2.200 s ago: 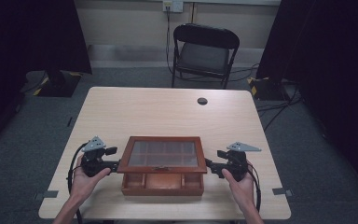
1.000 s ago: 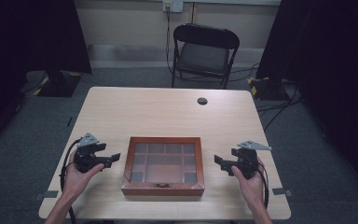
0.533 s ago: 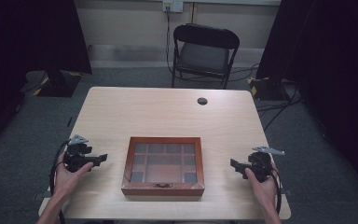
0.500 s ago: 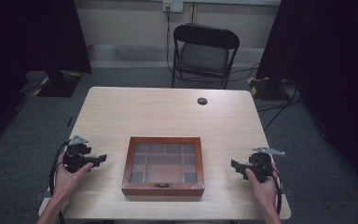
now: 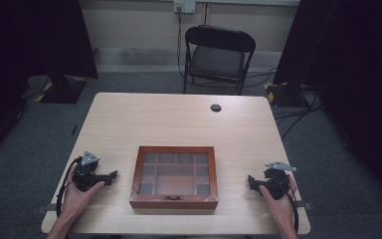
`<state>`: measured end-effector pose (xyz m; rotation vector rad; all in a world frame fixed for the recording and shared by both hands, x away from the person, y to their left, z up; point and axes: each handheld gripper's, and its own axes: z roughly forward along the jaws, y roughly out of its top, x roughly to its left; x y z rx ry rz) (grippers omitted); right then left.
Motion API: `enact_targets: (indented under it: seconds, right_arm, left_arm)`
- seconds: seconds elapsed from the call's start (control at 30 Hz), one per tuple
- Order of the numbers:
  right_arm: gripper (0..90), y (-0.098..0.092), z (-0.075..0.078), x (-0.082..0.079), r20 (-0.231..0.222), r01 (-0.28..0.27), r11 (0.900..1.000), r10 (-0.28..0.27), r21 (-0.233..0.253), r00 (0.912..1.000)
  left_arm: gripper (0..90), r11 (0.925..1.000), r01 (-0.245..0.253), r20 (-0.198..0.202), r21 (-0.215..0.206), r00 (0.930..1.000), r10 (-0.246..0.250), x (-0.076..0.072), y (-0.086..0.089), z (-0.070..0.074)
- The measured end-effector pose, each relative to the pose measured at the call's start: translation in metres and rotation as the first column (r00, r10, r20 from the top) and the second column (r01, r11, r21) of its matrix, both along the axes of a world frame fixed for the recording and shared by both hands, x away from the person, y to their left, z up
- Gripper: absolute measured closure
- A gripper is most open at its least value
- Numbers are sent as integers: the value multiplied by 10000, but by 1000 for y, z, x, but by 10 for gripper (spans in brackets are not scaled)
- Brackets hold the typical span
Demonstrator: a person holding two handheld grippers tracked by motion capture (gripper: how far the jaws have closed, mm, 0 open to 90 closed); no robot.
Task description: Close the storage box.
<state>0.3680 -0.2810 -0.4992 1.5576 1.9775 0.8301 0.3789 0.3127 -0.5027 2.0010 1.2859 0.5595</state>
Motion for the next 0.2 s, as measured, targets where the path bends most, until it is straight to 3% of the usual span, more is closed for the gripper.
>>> enact_targets:
  seconds: [0.2]
  right_arm:
    - [39, 0, -2, 1, 66, 74, 10000, -74, 8, 10000]
  left_arm:
    - [106, 10000, 14, -62, 8, 10000, -14, 0, 0, 0]
